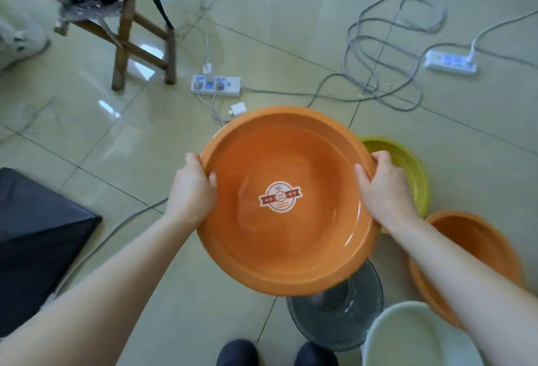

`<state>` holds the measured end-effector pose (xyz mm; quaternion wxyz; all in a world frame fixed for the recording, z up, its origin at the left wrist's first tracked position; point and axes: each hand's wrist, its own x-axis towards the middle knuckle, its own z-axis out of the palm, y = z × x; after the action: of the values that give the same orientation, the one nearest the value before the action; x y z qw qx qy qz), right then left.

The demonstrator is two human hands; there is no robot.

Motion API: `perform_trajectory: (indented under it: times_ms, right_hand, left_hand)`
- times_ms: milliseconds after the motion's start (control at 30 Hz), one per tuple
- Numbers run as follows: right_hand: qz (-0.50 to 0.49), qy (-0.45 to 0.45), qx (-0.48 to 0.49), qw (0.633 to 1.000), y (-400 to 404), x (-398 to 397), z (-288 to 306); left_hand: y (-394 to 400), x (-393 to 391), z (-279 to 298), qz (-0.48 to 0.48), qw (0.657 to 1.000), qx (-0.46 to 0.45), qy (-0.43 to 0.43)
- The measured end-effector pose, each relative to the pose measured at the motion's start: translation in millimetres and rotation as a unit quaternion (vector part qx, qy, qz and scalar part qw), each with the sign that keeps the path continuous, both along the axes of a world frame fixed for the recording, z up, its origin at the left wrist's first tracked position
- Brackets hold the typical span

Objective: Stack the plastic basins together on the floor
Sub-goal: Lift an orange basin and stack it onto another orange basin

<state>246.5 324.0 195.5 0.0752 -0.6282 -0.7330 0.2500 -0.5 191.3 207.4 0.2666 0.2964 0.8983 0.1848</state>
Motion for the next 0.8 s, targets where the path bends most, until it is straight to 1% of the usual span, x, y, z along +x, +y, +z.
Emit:
perform_trajectory:
  times_ms: [67, 167, 367, 467, 633, 700, 800]
  right_hand:
    - [-0.003, -0.013, 0.013, 1.0, 18, 1, -14]
    - [-0.004, -0.037, 0.022, 0.999, 37, -2, -53]
    - [-0.003, -0.079, 0.014, 0.997, 57, -12, -165]
    - [0.012, -0.106, 0.014, 0.994, 60, -19, -207]
    - [0.041, -0.153, 0.024, 0.987, 57, -23, -249]
    - [0.05, -0.166, 0.027, 0.985, 55, -24, -259]
    - [0.054, -0.181, 0.037, 0.981, 55, -27, -268]
  left_hand:
    - [23, 1, -15, -0.003, 1.0, 0.025, -0.007]
    - [47, -5, -56, -0.021, 0.999, 0.031, -0.009]
    - [76, -18, -160, -0.065, 0.997, -0.008, 0.038]
    - [81, -23, -202, -0.069, 0.996, -0.022, 0.057]
    - [81, -30, -256, -0.074, 0.993, -0.049, 0.082]
    - [80, -28, -266, -0.07, 0.993, -0.057, 0.082]
    - [80, -26, -273, -0.067, 0.994, -0.041, 0.078]
